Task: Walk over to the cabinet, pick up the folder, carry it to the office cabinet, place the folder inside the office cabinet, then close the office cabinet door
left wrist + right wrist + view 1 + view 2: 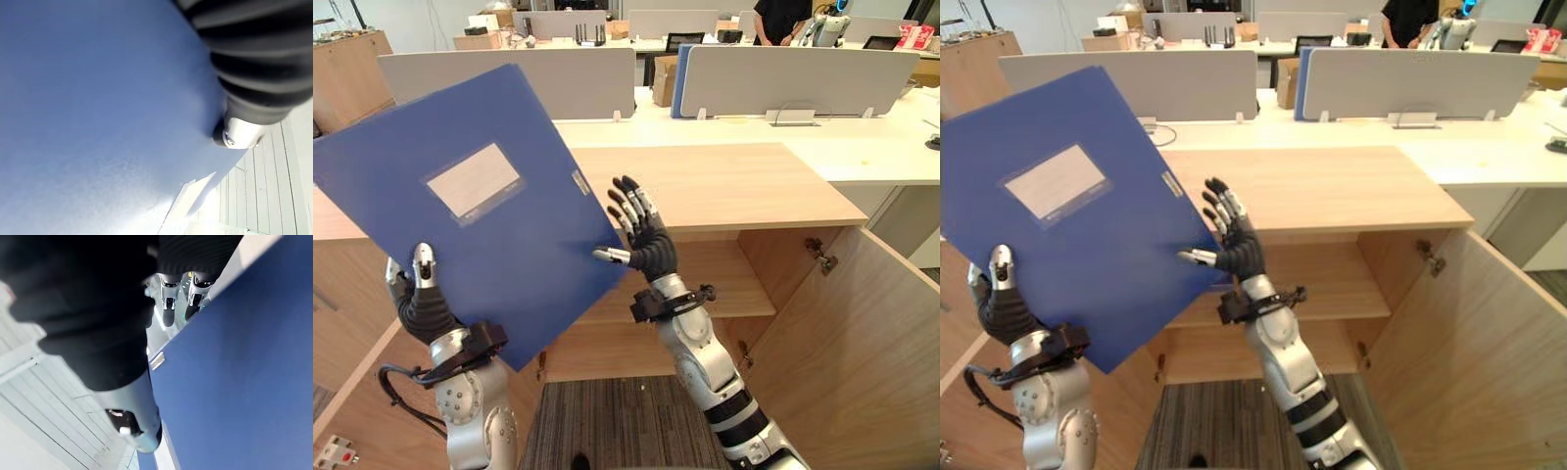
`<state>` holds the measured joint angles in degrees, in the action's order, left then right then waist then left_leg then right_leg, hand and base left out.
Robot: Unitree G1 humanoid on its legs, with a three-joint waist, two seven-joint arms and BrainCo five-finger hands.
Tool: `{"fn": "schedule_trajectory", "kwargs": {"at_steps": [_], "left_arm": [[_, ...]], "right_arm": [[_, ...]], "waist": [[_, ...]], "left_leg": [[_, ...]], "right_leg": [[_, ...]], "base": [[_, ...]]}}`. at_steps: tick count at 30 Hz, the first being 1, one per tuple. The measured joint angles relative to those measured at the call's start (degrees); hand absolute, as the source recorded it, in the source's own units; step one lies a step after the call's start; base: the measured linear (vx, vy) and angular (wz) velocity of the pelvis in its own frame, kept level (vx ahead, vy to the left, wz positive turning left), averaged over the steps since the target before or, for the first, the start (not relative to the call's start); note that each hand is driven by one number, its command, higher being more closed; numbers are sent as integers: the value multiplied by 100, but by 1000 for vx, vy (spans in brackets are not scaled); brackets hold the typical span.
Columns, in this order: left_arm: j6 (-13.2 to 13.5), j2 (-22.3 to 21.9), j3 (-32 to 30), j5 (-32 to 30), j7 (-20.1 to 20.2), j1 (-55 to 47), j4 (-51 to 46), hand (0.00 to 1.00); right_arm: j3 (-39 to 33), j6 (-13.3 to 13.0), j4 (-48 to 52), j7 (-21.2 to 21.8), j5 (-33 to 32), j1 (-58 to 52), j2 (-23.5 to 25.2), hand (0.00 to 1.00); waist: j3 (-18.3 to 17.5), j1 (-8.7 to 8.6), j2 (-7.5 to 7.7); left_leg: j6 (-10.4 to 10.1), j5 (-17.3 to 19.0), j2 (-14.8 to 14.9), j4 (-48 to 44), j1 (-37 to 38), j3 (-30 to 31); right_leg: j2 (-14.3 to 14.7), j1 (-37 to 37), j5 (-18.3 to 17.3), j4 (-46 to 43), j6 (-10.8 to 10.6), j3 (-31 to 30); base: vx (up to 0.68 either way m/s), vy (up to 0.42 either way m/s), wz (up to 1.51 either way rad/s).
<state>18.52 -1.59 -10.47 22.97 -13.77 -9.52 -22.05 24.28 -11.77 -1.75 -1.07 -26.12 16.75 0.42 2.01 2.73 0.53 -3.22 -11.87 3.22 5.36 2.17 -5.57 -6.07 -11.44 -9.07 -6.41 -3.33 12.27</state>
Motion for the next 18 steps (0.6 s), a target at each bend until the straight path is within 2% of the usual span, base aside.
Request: {"fn": "schedule_trajectory", "kwargs": {"at_steps": [2,5,12,16,18], "left_arm": [[-2,192,0,406,263,29,298,100],[-4,462,13,725,574,158,484,100],[8,741,25,1143,1082,553,628,100],[9,834,47,1193,1164,651,759,100],[11,896,37,1212,1216,689,825,100]], "right_arm": [[2,-7,-300,248,-691,211,-184,0],[17,-5,-583,435,-1028,639,-384,0],[12,-5,-907,478,-1109,1341,-662,0],[50,-4,-1045,525,-1098,1441,-723,0],[238,20,-1184,675,-1155,1586,-907,0]], "waist": [[-2,8,-6],[-1,10,-6],[-2,27,-8],[-10,22,-19],[-16,24,-33]], "left_leg": [[-3,-3,1,0,-5,4],[-4,-4,3,0,-18,4],[-3,-5,5,0,-28,3],[0,-12,7,0,-80,4],[5,-20,7,-1,-118,3]], "right_leg": [[3,4,1,1,1,0],[7,12,6,8,7,-1],[12,21,15,20,15,-8],[17,62,29,31,21,-9],[25,70,76,100,20,-9]], "base": [[0,0,0],[0,0,0],[0,0,0],[0,0,0],[0,0,0]]}}
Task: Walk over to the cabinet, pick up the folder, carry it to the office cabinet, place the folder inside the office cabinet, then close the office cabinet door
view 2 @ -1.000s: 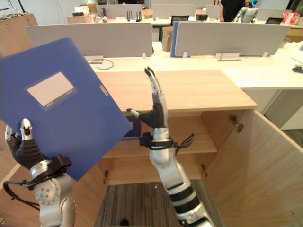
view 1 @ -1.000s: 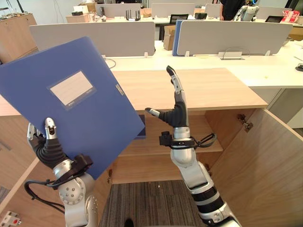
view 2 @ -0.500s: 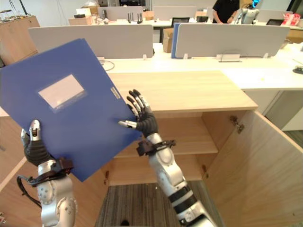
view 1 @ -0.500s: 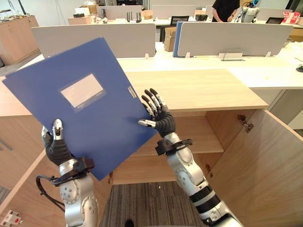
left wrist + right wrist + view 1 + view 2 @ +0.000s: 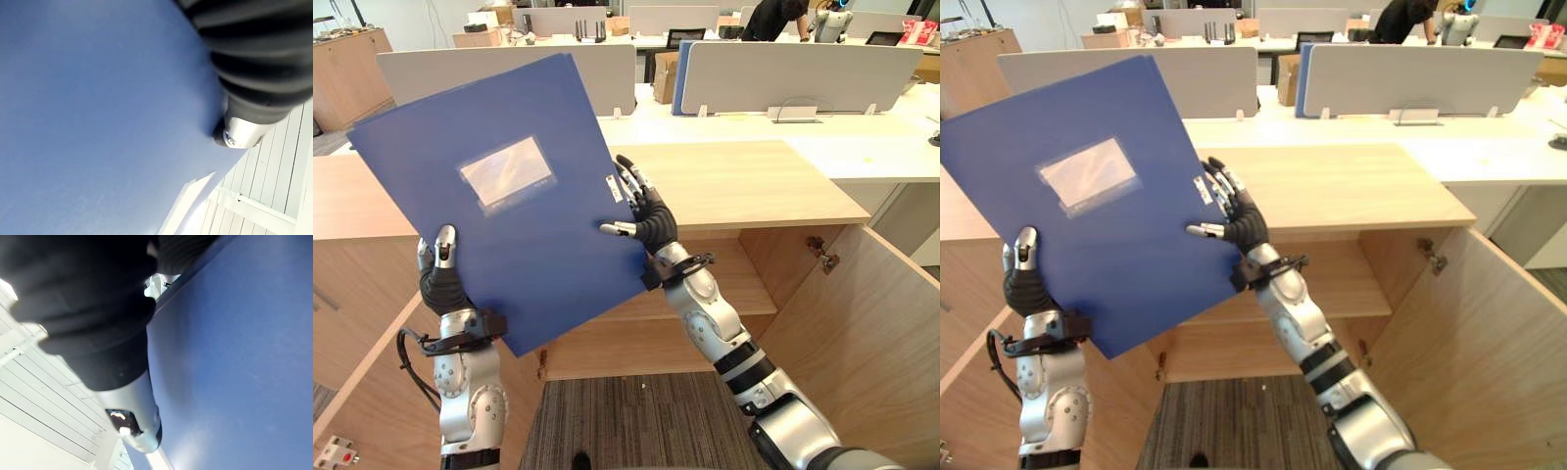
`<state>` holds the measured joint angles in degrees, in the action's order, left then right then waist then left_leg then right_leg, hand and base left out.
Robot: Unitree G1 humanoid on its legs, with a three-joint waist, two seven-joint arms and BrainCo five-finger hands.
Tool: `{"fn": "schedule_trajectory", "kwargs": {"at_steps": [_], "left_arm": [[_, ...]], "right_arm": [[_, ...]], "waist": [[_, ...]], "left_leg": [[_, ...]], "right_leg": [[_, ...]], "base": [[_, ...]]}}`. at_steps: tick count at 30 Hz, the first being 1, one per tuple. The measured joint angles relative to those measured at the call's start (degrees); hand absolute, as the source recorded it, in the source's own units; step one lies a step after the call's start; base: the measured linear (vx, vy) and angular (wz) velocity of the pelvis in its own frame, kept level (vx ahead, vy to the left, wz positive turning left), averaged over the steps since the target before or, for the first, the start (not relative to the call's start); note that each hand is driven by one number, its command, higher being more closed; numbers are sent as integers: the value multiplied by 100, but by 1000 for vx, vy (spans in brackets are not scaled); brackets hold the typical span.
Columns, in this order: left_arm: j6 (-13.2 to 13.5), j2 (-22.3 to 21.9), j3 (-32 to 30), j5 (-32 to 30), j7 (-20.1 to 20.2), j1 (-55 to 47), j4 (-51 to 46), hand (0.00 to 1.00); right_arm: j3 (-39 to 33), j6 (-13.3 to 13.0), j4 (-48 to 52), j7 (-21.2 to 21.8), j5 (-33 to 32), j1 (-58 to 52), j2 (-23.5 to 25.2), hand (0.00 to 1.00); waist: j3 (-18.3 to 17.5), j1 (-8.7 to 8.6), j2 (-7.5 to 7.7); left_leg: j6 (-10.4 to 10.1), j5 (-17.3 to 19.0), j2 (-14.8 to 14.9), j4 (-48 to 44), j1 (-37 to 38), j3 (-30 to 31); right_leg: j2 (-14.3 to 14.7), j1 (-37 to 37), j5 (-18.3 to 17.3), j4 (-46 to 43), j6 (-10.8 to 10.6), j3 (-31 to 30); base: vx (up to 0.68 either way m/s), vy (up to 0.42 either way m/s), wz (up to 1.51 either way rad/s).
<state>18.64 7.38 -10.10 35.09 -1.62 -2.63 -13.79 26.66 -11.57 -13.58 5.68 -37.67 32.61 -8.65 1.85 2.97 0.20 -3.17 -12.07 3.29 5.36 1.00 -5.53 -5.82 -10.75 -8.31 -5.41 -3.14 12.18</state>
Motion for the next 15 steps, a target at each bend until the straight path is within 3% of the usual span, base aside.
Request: {"fn": "schedule_trajectory", "kwargs": {"at_steps": [2,8,9,12,15], "left_arm": [[33,162,-13,88,31,1,92,100],[116,364,-22,321,49,1,98,100],[118,438,-22,342,49,1,98,100],[173,675,19,412,93,17,96,100],[264,1131,7,282,336,55,102,100]], "right_arm": [[320,97,-163,287,-317,260,-325,0],[854,148,-337,555,-1260,696,-768,0],[965,149,-358,559,-1394,748,-853,100],[1553,242,-365,777,-1663,933,-1260,100],[2310,599,-398,979,-1885,981,-1762,100]], "waist": [[-1,4,-3],[-11,17,-19],[-11,19,-20],[-22,58,-21],[-66,94,-26]], "left_leg": [[2,-3,-2,-2,-9,-4],[1,-3,13,-1,-8,-25],[0,-3,19,-1,-8,-35],[-2,-1,37,-1,-21,-95],[-10,-13,48,-13,-95,-109]], "right_leg": [[1,-4,25,40,-2,-6],[14,0,38,54,15,-41],[19,5,44,59,23,-54],[29,51,65,68,28,-123],[38,144,86,63,29,-146]], "base": [[0,0,0],[-3,0,-1],[-11,2,-8],[-8,5,-11],[-3,5,-3]]}}
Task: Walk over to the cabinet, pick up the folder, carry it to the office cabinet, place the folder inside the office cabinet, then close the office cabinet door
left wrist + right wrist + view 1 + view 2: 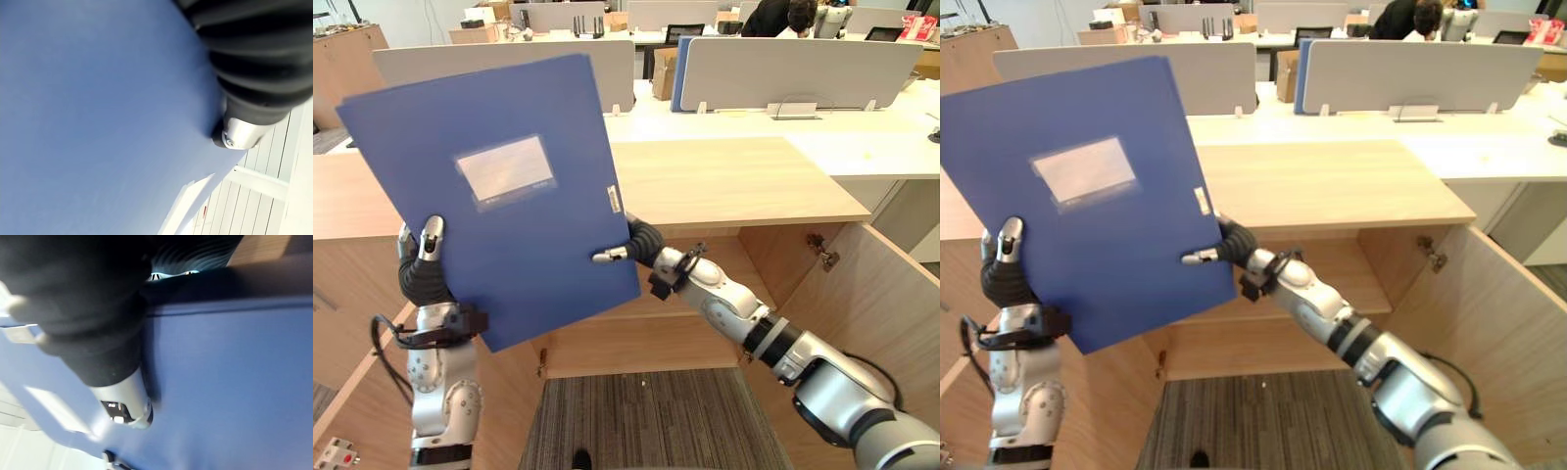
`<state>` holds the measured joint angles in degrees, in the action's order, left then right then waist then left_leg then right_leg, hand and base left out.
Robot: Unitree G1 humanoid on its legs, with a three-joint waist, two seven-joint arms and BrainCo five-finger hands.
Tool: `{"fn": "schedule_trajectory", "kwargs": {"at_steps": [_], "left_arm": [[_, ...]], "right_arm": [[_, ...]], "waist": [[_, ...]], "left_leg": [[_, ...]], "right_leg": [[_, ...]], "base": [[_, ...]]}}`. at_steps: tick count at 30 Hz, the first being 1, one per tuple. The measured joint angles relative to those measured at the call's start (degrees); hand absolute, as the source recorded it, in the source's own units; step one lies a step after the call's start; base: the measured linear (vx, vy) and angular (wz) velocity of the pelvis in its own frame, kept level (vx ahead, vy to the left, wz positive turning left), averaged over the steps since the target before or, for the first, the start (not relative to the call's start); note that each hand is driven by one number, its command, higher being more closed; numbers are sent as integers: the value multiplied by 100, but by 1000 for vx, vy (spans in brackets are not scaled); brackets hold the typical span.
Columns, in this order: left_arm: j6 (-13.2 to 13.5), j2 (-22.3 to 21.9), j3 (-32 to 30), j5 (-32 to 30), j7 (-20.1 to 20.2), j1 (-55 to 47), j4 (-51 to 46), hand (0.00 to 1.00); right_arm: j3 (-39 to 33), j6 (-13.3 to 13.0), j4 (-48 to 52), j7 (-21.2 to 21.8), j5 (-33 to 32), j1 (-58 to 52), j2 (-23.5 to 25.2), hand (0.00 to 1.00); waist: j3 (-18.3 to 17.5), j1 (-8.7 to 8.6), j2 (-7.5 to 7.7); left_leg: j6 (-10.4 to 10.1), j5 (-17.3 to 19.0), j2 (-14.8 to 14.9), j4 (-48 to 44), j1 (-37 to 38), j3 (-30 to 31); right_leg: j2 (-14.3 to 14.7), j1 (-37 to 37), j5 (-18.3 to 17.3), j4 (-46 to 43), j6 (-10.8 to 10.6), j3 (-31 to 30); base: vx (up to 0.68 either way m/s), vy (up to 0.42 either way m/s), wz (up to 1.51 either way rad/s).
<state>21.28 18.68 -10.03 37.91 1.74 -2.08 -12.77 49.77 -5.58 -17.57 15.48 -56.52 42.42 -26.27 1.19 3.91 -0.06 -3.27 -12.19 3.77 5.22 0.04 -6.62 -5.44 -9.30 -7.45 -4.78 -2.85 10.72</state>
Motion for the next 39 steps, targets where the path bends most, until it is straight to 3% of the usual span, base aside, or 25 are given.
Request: {"fn": "schedule_trajectory", "kwargs": {"at_steps": [9,10,18,21,24,26,27,29,30,31,32,33,35,37,39], "left_arm": [[2,155,343,-271,127,11,2,100],[-1,165,389,-323,161,11,17,0],[48,236,747,-121,230,66,842,0],[6,475,1357,178,411,64,1678,0],[-441,703,2120,557,934,-75,2776,0],[-1012,693,2785,577,1471,-324,3682,0],[-1146,618,2925,552,1588,-377,3890,0],[-1479,31,3080,286,1900,-488,4808,0],[-1506,-130,3013,194,1938,-498,5043,0],[-1546,-411,2775,-69,1954,-500,5462,0],[-1558,-539,2592,-181,1951,-501,5700,0],[-1591,-738,2150,-362,1893,-491,6211,0],[-1644,-797,1517,-649,1568,-555,6940,0],[-1651,-741,1180,-862,1345,-693,7238,0],[-1672,-711,1007,-1062,1231,-825,7379,0]], "right_arm": [[512,291,87,29,-340,1,-545,100],[591,329,88,29,-343,1,-614,100],[843,654,86,28,-301,-173,-783,100],[820,776,86,25,-19,-377,-990,100],[627,796,124,1,774,-684,-1252,100],[36,795,573,-37,1908,-1271,-1342,100],[-165,795,729,-40,2218,-1475,-1341,100],[-1060,769,1308,-9,3617,-2347,-1189,100],[-1253,671,1346,-24,4014,-2553,-1120,100],[-1637,455,1342,-78,4824,-2919,-925,100],[-1782,355,1341,-111,5121,-3037,-831,100],[-1947,146,1333,-202,5631,-3170,-713,100],[-2030,-318,1315,-444,6742,-3335,-681,100],[-2025,-622,1163,-531,7531,-3440,-700,100],[-1828,-724,798,-558,8184,-3441,-726,100]], "waist": [[-58,51,6],[-69,62,6],[-87,91,6],[-87,109,6],[-87,14,6],[-87,-84,7],[-87,-104,7],[-76,-191,5],[-73,-217,0],[-56,-277,-15],[-30,-316,-36],[19,-382,-83],[35,-436,-112],[43,-446,-105],[51,-434,-97]], "left_leg": [[-13,-17,12,-12,10,17],[-13,-20,14,-11,9,18],[-25,-25,68,-8,-11,39],[-59,-31,132,9,-19,41],[-116,-6,201,13,-15,-21],[-143,16,269,12,-31,-160],[-148,20,283,12,-49,-199],[-168,37,310,-3,-99,-281],[-173,41,310,-12,-97,-288],[-178,47,310,-13,-92,-288],[-179,48,311,-13,-84,-288],[-187,61,319,-14,-53,-299],[-203,118,334,-13,27,-358],[-202,147,337,-13,39,-387],[-218,178,330,-12,42,-436]], "right_leg": [[10,4,-3,-36,-1,0],[10,9,-4,-47,-1,0],[60,22,-7,-69,-6,-1],[112,31,-7,-68,-5,-4],[145,60,-7,-65,-4,-72],[186,169,-6,-74,-1,-221],[194,210,-5,-81,-1,-263],[216,310,-1,-86,3,-348],[220,308,-1,-96,2,-354],[231,306,-1,-107,0,-360],[244,307,-2,-114,0,-371],[250,312,-2,-125,0,-421],[255,308,-5,-143,-1,-526],[253,328,-6,-144,1,-582],[236,373,-8,-145,1,-637]], "base": [[0,0,0],[0,0,0],[0,0,0],[-3,-10,-1],[-7,-21,-13],[12,-30,-33],[29,-34,-32],[45,-21,-21],[60,-21,-10],[45,-22,-5],[34,-29,-11],[9,-18,-18],[2,-5,-26],[-13,8,-18],[-32,21,-12]]}}
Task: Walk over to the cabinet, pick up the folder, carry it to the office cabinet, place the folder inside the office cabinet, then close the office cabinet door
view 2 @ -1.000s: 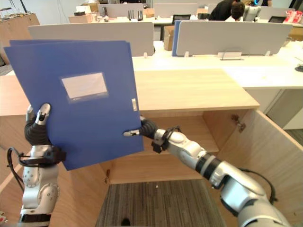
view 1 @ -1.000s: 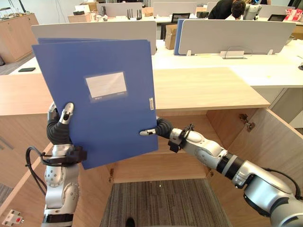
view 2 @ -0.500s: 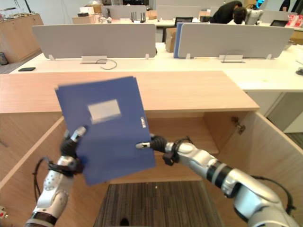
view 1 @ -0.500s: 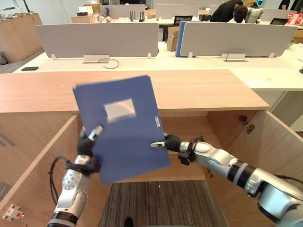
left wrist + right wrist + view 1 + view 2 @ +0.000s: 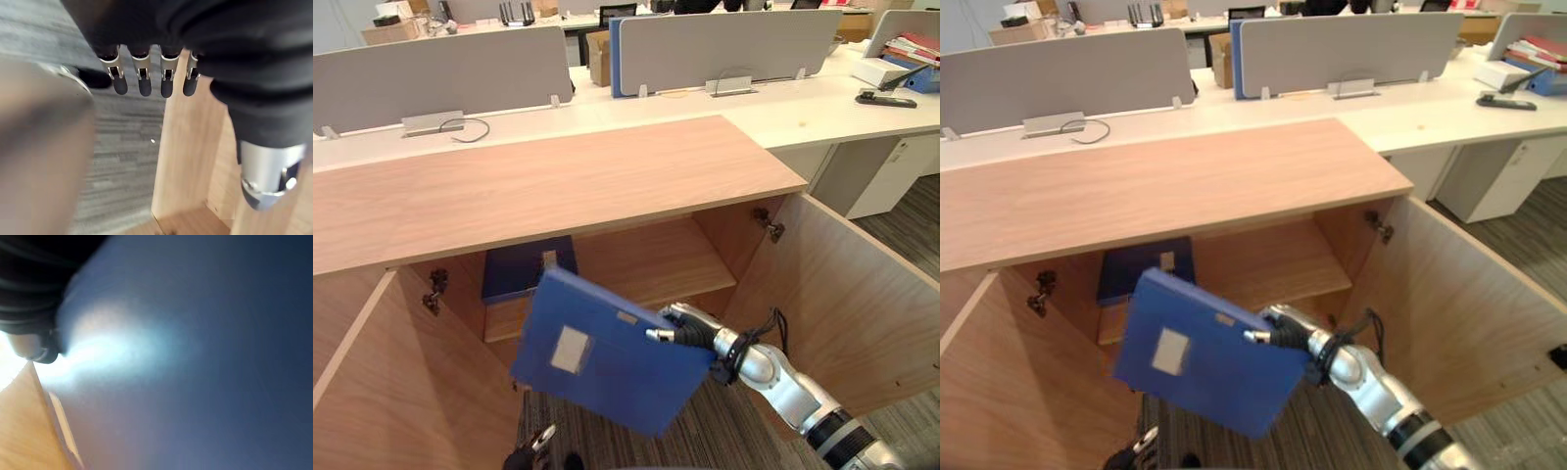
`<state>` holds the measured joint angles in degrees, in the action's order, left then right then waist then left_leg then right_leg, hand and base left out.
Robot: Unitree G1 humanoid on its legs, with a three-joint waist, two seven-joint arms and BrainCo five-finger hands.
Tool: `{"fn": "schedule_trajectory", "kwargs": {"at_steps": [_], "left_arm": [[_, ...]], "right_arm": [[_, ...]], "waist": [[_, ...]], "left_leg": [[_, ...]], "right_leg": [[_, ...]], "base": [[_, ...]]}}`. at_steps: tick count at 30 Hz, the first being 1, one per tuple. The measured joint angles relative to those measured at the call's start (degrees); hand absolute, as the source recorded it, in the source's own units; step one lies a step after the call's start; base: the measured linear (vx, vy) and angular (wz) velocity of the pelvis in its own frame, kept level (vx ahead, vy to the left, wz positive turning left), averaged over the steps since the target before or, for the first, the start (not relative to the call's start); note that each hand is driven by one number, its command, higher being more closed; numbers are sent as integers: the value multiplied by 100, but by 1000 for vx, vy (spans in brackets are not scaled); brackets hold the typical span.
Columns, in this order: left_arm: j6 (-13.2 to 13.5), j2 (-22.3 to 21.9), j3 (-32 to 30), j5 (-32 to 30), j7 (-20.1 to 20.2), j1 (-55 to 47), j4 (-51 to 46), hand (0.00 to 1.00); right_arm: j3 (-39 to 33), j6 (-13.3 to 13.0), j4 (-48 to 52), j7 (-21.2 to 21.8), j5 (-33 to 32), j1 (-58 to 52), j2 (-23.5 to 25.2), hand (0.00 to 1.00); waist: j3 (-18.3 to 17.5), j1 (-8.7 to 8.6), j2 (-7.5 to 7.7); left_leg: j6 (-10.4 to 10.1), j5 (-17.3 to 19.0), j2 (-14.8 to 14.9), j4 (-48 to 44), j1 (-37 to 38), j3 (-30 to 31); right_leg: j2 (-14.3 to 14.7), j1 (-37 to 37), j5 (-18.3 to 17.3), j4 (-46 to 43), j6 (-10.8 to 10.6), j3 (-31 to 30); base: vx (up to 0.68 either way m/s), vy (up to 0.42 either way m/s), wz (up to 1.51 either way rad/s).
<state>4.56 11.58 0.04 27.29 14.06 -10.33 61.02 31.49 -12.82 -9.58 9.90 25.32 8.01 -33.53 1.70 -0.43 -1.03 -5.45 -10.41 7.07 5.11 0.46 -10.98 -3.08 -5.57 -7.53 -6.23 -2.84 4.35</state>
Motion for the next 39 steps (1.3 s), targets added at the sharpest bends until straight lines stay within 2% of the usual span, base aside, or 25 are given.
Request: {"fn": "schedule_trajectory", "kwargs": {"at_steps": [2,4,8,16,21,24,27,30,32,33,34,39], "left_arm": [[-17,-20,-181,-146,-102,-97,49,0],[-22,-26,-292,-160,-138,-135,50,0],[-22,-44,-589,-175,-317,-159,37,0],[-6,-171,-703,-146,-477,-103,-93,0],[16,-200,-703,-149,-568,-99,-230,0],[22,-227,-710,-156,-570,-138,-241,0],[22,-237,-736,-216,-571,-148,-293,0],[22,-249,-869,-258,-571,-193,-409,0],[22,-249,-922,-253,-573,-220,-503,0],[22,-249,-932,-251,-576,-231,-529,0],[22,-249,-943,-247,-581,-235,-555,0],[22,-268,-1019,-223,-591,-247,-610,0]], "right_arm": [[250,-4,-493,100,573,-39,0,100],[370,-3,-664,162,758,-57,1,100],[388,2,-860,208,869,-84,141,100],[380,63,-1217,192,957,20,417,100],[312,249,-1517,89,945,265,574,100],[-151,306,-1666,51,826,349,744,100],[-804,475,-1781,-146,301,508,812,100],[-1756,697,-2120,-426,-444,881,938,100],[-2518,839,-2310,-780,-971,1289,950,100],[-2675,857,-2360,-892,-1136,1373,952,100],[-2959,894,-2400,-1136,-1570,1525,952,100],[-3292,955,-2928,-1490,-2730,1741,991,100]], "waist": [[47,46,10],[125,53,10],[155,71,19],[187,100,59],[354,151,110],[423,178,113],[510,201,104],[555,205,112],[620,243,104],[634,252,102],[674,275,100],[729,330,104]], "left_leg": [[15,17,-32,1,0,-1],[41,34,-57,2,0,6],[64,50,-100,2,-17,13],[94,47,-193,1,-116,202],[98,47,-257,1,-141,339],[114,58,-301,3,-149,356],[137,64,-363,18,-157,398],[169,58,-424,20,-229,470],[190,66,-460,1,-239,475],[196,71,-467,0,-240,475],[204,76,-481,0,-243,473],[213,85,-504,-2,-273,531]], "right_leg": [[-36,7,-1,-8,-1,-4],[-59,8,-1,-8,-2,-4],[-97,13,-8,13,-14,-2],[-153,-66,-25,151,-43,198],[-194,-146,-45,176,-71,337],[-239,-147,-61,173,-96,356],[-296,-153,-83,176,-131,406],[-340,-138,-85,187,-137,486],[-371,-136,-83,192,-141,492],[-378,-138,-83,197,-141,492],[-392,-140,-83,207,-142,494],[-410,-142,-81,258,-147,508]], "base": [[0,0,0],[-12,18,0],[-3,8,0],[30,4,11],[26,9,15],[7,25,4],[2,24,8],[9,27,13],[31,25,4],[0,0,0],[0,0,0],[6,1,0]]}}
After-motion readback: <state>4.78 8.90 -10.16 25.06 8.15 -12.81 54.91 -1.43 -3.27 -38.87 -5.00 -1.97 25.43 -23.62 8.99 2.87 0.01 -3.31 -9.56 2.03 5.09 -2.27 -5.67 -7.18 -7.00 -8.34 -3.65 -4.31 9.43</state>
